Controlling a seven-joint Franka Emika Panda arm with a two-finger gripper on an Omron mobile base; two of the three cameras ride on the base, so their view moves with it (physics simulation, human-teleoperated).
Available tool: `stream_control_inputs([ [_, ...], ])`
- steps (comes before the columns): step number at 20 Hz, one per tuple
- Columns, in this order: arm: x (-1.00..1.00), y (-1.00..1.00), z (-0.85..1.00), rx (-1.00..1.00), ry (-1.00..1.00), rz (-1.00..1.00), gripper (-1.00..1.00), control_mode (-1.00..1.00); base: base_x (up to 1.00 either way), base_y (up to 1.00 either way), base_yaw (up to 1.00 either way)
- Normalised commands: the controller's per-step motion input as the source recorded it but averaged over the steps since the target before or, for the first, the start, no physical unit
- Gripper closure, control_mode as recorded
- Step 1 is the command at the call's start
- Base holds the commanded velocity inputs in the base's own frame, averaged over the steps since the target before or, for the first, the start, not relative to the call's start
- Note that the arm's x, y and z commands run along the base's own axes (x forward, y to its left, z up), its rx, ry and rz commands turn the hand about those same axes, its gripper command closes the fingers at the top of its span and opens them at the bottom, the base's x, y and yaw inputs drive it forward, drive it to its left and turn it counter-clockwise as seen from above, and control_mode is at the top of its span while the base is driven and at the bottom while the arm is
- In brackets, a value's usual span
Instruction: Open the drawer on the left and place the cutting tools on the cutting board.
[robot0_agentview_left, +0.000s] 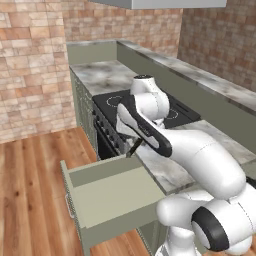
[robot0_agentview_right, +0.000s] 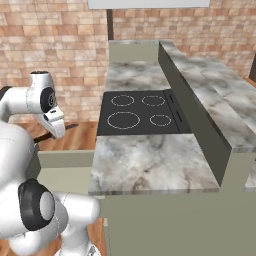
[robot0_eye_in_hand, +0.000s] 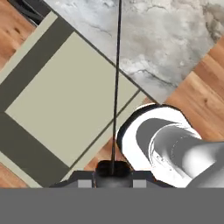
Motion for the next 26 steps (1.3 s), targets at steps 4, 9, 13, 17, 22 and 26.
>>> stream_control_inputs([
  [4, -0.41, -0.77, 0.04, -0.18, -0.01, 0.17, 1.0, -1.0, 0.0, 0.0, 0.0],
  [9, -0.03, -0.68, 0.0, -0.04, 0.0, 0.22, 1.0, -1.0, 0.0, 0.0, 0.0],
  [13, 0.0, -0.6, 0.0, -0.01, 0.0, 0.23, 1.0, -1.0, 0.0, 0.0, 0.0],
  [17, 0.0, -0.32, 0.0, 0.0, 0.0, 0.12, 1.0, -1.0, 0.0, 0.0, 0.0],
  [22, -0.08, -0.28, 0.0, 0.0, 0.0, 0.05, 1.0, -1.0, 0.0, 0.0, 0.0],
  [26, 0.0, 0.0, 0.0, 0.0, 0.0, 0.0, 1.0, 1.0, -0.93, -0.67, 0.0],
])
